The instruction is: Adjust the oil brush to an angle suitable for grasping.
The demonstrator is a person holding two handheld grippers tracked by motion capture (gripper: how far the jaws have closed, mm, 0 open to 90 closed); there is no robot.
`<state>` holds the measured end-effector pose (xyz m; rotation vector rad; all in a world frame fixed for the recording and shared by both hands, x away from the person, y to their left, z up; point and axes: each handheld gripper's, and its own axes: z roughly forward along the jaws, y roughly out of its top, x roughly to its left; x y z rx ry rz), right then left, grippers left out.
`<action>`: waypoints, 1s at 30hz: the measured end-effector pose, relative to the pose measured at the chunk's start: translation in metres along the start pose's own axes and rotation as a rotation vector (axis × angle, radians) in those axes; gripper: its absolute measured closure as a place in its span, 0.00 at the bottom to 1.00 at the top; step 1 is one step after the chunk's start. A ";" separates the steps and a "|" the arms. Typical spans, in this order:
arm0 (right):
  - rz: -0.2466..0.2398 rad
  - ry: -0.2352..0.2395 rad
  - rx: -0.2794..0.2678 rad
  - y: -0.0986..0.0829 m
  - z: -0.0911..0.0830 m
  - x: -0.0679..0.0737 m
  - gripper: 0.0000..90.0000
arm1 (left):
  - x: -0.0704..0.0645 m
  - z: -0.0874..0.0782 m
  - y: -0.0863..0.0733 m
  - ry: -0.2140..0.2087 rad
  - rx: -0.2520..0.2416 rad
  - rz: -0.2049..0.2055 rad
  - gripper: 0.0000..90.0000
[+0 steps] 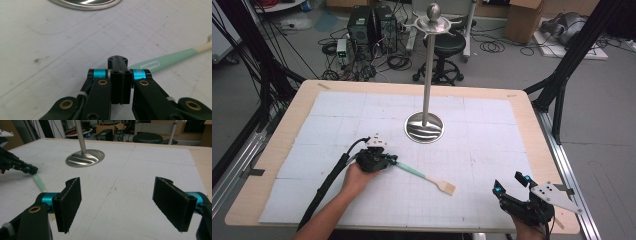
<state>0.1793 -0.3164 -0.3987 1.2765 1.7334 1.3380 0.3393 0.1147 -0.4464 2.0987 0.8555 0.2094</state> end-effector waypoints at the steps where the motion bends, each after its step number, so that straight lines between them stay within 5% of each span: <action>1: 0.000 0.000 0.000 0.000 0.000 0.000 0.24 | -0.004 0.003 0.001 -0.010 0.000 0.004 1.00; 7: -0.001 -0.001 -0.004 0.000 -0.001 -0.001 0.24 | -0.032 0.019 0.008 -0.058 -0.001 0.032 1.00; 16: 0.001 0.000 -0.003 0.000 -0.002 -0.001 0.24 | -0.053 0.033 0.012 -0.119 -0.015 0.040 1.00; 21: -0.001 0.000 -0.008 0.000 -0.002 -0.001 0.24 | -0.049 0.027 0.013 -0.121 -0.056 0.018 0.97; 28: 0.006 -0.001 -0.007 0.000 -0.002 -0.002 0.24 | -0.026 -0.013 0.011 -0.038 -0.219 -0.013 0.68; 30: -0.001 0.000 -0.007 0.000 -0.003 0.000 0.24 | -0.014 -0.036 0.008 -0.005 -0.290 -0.033 0.56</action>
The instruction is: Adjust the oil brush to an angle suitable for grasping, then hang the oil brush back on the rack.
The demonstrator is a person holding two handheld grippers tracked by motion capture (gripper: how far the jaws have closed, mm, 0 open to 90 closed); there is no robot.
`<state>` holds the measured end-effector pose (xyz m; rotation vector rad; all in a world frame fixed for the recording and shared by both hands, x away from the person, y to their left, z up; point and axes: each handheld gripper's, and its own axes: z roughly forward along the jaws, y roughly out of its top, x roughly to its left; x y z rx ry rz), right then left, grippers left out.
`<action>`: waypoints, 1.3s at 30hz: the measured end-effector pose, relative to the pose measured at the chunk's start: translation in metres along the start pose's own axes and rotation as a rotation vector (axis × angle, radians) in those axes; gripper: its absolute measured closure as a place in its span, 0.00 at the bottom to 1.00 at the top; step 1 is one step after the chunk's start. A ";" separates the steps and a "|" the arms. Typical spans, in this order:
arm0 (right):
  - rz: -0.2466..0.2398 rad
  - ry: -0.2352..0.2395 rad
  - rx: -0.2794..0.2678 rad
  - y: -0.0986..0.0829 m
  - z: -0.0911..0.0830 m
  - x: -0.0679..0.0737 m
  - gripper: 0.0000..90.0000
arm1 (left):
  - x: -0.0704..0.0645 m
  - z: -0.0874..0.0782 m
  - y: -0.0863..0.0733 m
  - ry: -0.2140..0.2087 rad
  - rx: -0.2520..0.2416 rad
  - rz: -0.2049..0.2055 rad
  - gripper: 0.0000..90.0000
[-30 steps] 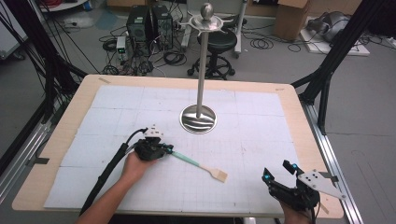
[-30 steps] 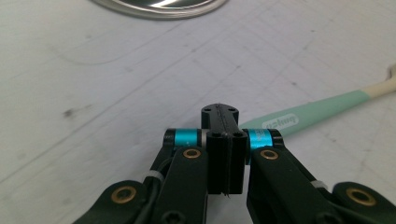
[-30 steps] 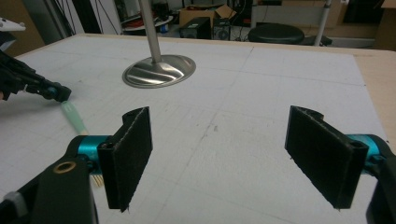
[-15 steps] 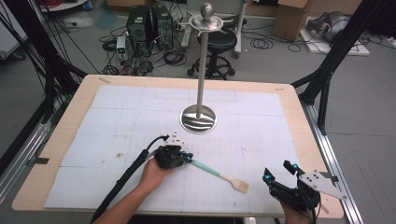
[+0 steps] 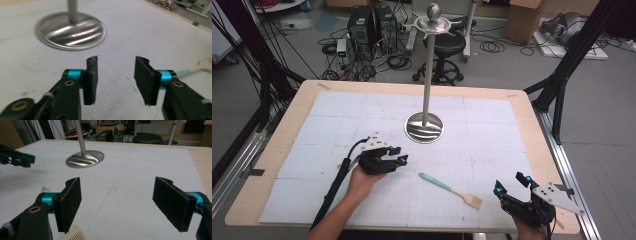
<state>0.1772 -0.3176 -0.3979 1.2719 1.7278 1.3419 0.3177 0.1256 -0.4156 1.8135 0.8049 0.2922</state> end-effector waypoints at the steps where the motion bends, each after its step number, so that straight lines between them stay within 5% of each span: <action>1: -0.006 -0.001 0.000 0.000 0.000 0.001 0.25 | 0.003 -0.008 0.000 0.010 -0.027 -0.005 0.51; 5: -0.015 0.004 0.007 0.000 0.002 0.003 0.25 | 0.012 -0.036 -0.007 -0.004 -0.120 -0.061 0.34; 10: -0.010 0.037 0.003 0.002 0.005 0.007 0.26 | 0.012 -0.066 -0.022 0.001 -0.181 0.004 0.22; 15: -0.018 0.066 0.012 0.004 0.010 0.012 0.22 | 0.024 -0.095 -0.032 0.049 -0.226 -0.013 0.24; 21: -0.010 0.063 0.019 0.004 0.014 0.013 0.20 | 0.031 -0.109 -0.032 0.085 -0.252 -0.020 0.24; 31: -0.006 0.058 0.024 0.003 0.015 0.012 0.21 | 0.031 -0.114 -0.034 0.070 -0.246 -0.025 0.25; 39: -0.028 0.103 0.052 0.004 0.019 0.017 0.27 | 0.030 -0.112 -0.036 0.063 -0.227 -0.030 0.25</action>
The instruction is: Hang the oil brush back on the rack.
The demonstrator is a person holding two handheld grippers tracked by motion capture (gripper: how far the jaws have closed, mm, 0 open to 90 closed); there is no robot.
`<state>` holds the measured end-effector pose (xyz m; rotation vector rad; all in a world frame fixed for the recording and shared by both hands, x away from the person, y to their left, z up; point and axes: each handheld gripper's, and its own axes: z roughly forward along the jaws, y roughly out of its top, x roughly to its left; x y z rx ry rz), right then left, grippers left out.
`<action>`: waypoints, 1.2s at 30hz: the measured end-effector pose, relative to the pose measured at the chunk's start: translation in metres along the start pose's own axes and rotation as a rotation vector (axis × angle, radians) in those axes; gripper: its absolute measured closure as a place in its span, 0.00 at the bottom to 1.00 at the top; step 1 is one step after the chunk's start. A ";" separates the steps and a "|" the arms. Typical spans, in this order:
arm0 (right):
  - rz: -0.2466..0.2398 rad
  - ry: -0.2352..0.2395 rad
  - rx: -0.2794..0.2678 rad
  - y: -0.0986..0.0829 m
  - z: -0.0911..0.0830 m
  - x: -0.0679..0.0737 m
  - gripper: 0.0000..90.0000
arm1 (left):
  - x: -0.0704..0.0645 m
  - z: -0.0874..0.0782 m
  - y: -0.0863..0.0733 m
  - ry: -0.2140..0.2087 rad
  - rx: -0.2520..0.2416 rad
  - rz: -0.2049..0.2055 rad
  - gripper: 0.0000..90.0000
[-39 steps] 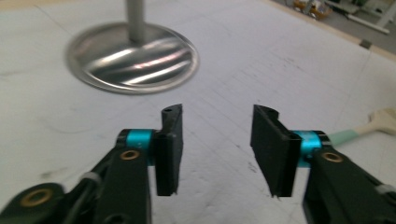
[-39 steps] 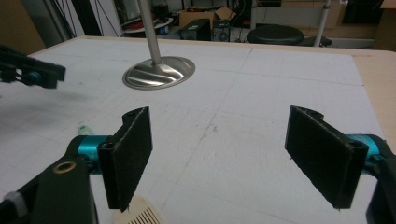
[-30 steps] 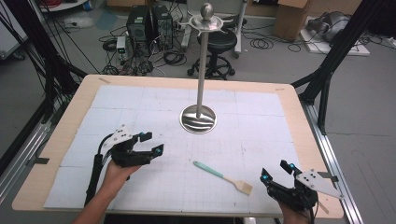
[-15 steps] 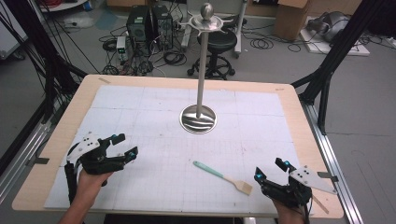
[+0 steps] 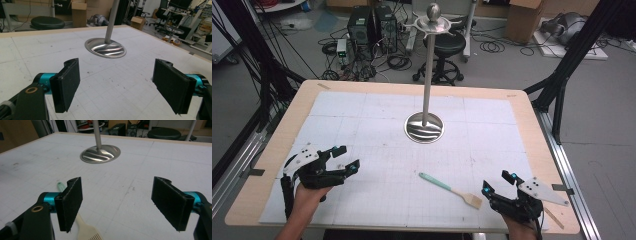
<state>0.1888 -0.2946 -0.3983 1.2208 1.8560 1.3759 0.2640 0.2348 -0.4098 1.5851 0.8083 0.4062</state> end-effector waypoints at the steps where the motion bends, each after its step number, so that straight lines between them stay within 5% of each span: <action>1: 0.000 0.000 0.000 0.000 0.000 0.000 0.27 | 0.000 0.000 0.000 0.001 -0.001 0.000 0.25; 14: -0.103 0.110 0.123 -0.001 0.037 0.016 0.26 | -0.005 0.005 -0.002 0.002 0.022 0.015 0.25; 18: -0.124 0.135 0.179 -0.001 0.051 0.021 0.33 | -0.005 0.007 -0.003 0.000 0.038 0.021 0.25; 20: -0.165 0.186 0.248 -0.004 0.064 0.027 0.45 | -0.006 0.007 -0.004 -0.004 0.042 0.020 0.26; 25: -0.239 0.227 0.354 -0.012 0.077 0.032 0.57 | -0.008 0.009 -0.005 -0.013 0.052 0.023 0.26; 36: -0.272 0.279 0.413 -0.017 0.090 0.033 0.65 | -0.007 0.012 -0.007 -0.009 0.078 0.011 0.26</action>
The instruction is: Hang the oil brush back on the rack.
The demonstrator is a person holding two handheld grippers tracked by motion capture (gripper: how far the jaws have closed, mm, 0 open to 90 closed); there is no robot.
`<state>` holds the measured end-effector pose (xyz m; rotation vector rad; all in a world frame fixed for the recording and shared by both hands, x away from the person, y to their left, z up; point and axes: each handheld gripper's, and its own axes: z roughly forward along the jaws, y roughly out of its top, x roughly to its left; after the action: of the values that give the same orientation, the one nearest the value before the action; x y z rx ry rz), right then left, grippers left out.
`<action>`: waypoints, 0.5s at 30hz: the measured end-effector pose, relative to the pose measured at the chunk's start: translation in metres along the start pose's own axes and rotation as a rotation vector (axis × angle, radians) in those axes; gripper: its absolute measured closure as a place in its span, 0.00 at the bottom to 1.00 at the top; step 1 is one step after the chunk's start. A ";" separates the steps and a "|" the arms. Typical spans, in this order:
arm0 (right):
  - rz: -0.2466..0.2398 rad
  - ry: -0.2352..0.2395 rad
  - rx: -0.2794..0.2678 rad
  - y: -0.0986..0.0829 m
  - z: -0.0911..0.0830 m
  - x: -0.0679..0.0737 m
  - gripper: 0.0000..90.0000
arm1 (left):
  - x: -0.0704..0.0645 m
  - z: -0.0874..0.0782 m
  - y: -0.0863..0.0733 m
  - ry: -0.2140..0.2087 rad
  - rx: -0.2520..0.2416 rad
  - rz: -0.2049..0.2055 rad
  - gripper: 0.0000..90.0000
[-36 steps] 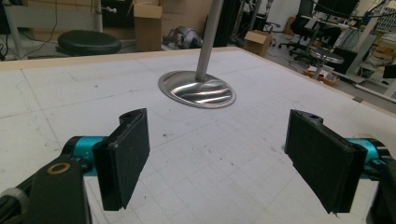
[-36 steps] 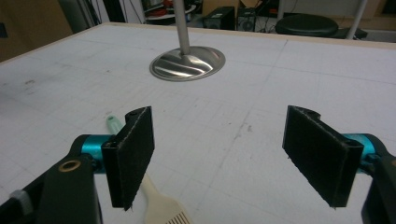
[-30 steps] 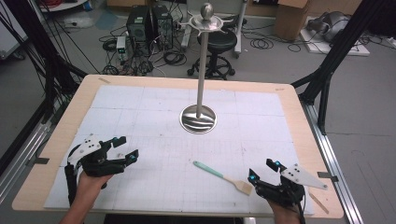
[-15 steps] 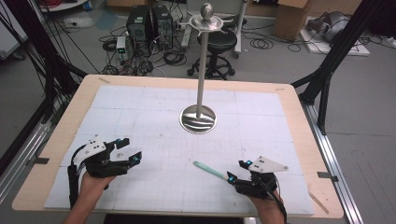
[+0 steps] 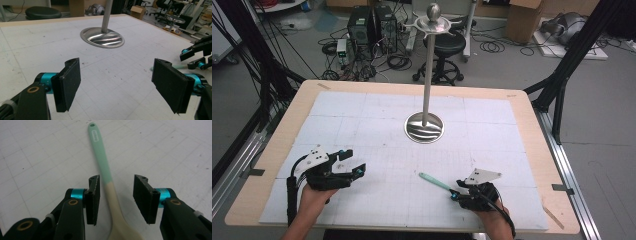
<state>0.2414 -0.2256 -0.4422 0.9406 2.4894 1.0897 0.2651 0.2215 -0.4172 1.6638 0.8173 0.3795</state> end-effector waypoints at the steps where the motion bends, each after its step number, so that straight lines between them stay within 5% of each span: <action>1: -0.006 0.002 0.011 0.001 0.001 0.000 0.67 | 0.000 0.000 0.000 0.000 0.000 0.000 0.26; 15: -0.052 0.054 0.051 0.006 0.004 0.001 0.89 | 0.001 0.003 -0.002 0.005 0.001 -0.018 0.26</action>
<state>0.2448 -0.2200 -0.4405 0.8665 2.5816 1.0538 0.2676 0.2203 -0.4200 1.6563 0.8361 0.3707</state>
